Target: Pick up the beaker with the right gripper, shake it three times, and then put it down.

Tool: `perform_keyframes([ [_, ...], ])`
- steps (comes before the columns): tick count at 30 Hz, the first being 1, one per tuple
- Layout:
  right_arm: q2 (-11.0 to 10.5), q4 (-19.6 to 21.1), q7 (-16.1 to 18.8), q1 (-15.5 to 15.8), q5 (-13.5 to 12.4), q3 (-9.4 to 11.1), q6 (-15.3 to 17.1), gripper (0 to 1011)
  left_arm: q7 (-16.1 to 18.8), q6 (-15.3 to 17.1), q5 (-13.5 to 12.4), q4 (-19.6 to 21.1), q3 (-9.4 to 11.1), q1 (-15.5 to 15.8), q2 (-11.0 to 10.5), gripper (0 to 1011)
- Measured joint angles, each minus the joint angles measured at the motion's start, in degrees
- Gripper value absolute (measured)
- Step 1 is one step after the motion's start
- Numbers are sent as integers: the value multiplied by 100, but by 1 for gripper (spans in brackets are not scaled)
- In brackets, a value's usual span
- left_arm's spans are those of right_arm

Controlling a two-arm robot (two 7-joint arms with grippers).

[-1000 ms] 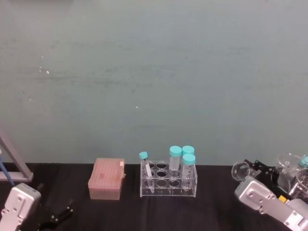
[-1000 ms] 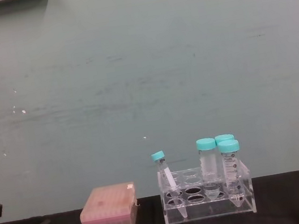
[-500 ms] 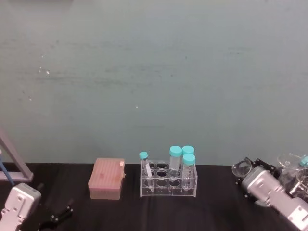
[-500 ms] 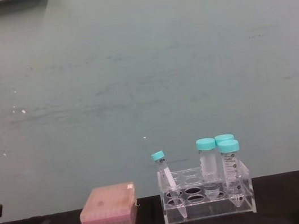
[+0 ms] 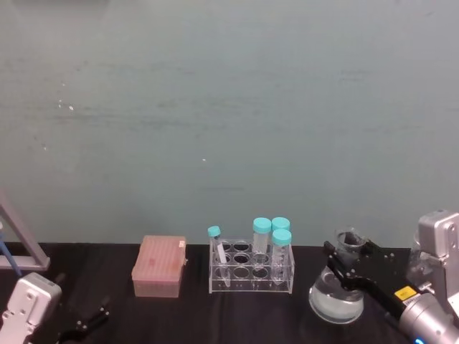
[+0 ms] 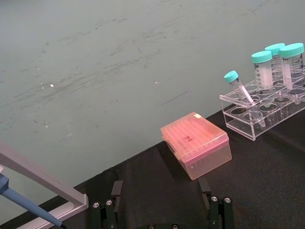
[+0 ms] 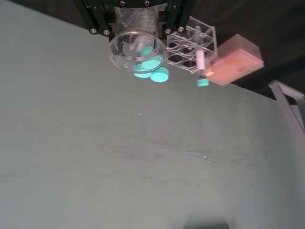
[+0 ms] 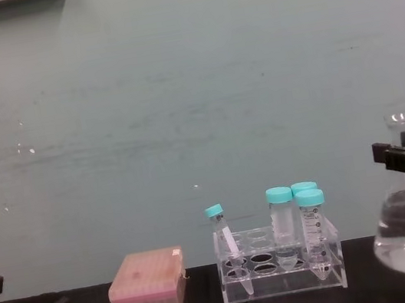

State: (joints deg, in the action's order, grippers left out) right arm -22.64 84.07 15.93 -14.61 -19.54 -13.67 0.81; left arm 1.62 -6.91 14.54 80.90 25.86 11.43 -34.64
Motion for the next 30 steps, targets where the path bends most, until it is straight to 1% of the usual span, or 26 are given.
perform_keyframes([
  [2, 91, 0, 75, 28, -111, 57, 92, 456, 0, 0, 0, 0, 0, 0, 0, 1000],
  [6, 153, 7, 114, 43, -170, 92, 180, 456, 0, 0, 0, 0, 0, 0, 0, 1000],
  [10, 185, 28, 121, 55, -208, 104, 292, 456, 0, 0, 0, 0, 0, 0, 0, 1000],
  [14, 215, 63, 114, 85, -270, 104, 551, 456, 0, 0, 0, 0, 0, 0, 0, 1000],
  [17, 222, 72, 103, 100, -297, 98, 656, 456, 0, 0, 0, 0, 0, 0, 0, 1000],
  [21, 232, 76, 102, 110, -335, 98, 693, 456, 0, 0, 0, 0, 0, 0, 0, 1000],
  [30, 231, 77, 102, 110, -335, 103, 688, 456, 0, 0, 0, 0, 0, 0, 0, 1000],
])
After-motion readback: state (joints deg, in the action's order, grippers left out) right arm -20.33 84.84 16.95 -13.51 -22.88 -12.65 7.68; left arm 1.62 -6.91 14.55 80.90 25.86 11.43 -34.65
